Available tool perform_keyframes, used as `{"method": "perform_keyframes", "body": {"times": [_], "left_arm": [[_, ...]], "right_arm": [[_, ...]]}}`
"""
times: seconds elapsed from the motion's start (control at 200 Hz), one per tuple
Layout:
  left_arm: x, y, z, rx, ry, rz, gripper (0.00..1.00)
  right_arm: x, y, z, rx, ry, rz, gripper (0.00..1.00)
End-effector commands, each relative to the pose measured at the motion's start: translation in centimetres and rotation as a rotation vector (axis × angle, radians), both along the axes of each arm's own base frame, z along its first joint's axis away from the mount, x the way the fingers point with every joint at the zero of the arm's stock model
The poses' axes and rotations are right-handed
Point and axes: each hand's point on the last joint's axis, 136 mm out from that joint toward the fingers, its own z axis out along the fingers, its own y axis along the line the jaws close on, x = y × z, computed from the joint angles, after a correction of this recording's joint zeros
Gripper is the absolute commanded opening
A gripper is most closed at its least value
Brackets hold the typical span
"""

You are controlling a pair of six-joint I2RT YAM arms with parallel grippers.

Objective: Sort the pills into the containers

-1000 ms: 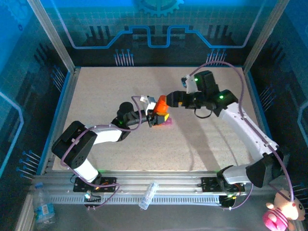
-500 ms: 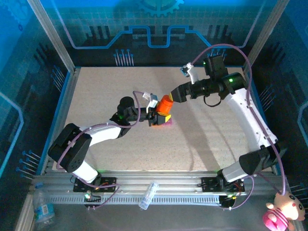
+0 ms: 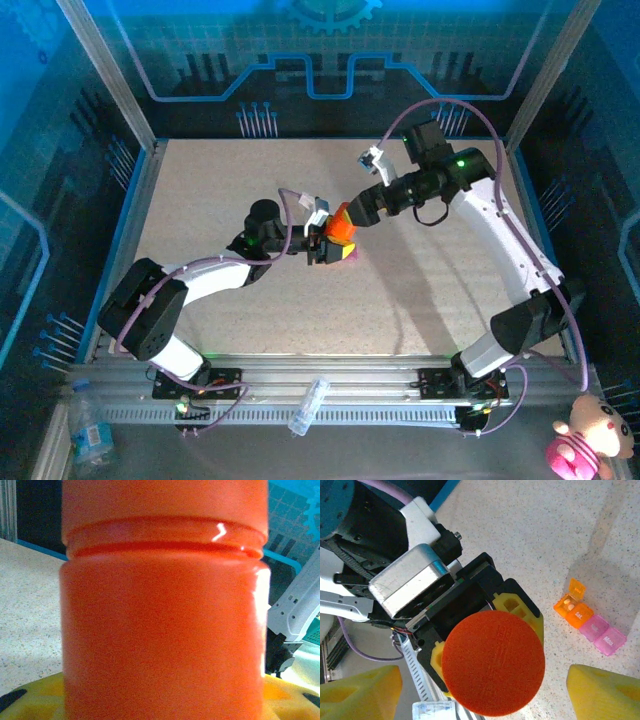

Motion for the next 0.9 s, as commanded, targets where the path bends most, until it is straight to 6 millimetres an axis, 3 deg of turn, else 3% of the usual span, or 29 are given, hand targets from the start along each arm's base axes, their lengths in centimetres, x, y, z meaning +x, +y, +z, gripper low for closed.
{"method": "perform_keyframes", "body": {"times": [0.0, 0.15, 0.385, 0.74, 0.896], "left_arm": [[-1.1, 0.1, 2.2, -0.037, -0.065, -0.043, 0.0], [-1.2, 0.1, 2.4, -0.04, -0.071, -0.05, 0.0], [-1.2, 0.1, 2.4, -0.041, -0.083, -0.05, 0.0], [-0.3, -0.3, 2.2, -0.037, -0.088, -0.036, 0.0], [0.5, -0.4, 2.3, -0.034, -0.104, -0.003, 0.0]], "right_arm": [[-0.1, 0.5, 0.1, -0.008, 0.003, 0.016, 0.83], [0.3, 0.8, 0.3, -0.001, 0.006, 0.014, 0.76], [0.3, 1.2, 0.2, 0.006, 0.027, 0.042, 0.53], [0.1, 1.4, -2.5, 0.003, 0.094, 0.004, 0.41], [0.9, 0.9, -4.4, -0.014, 0.153, -0.166, 0.41]]}}
